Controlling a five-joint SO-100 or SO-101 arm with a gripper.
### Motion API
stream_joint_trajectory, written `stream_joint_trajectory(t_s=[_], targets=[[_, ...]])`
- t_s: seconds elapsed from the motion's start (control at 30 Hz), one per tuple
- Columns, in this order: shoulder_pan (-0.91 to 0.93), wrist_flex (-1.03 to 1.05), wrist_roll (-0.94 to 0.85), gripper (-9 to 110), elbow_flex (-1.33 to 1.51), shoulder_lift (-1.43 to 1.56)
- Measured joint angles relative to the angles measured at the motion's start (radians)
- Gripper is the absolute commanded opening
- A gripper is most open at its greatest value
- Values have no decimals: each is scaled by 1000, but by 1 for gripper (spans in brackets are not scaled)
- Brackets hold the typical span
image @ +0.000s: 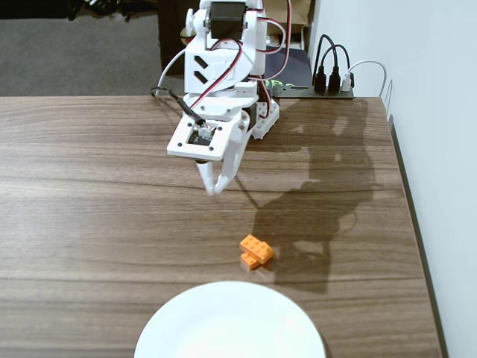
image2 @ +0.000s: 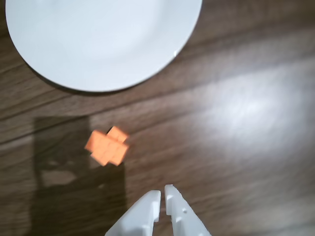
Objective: Grasp a lego block and put it on the plate.
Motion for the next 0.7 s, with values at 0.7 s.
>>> stream_joint_trajectory(t_s=[0.7], targets=[[-41,244,-448,1,-407,-356]])
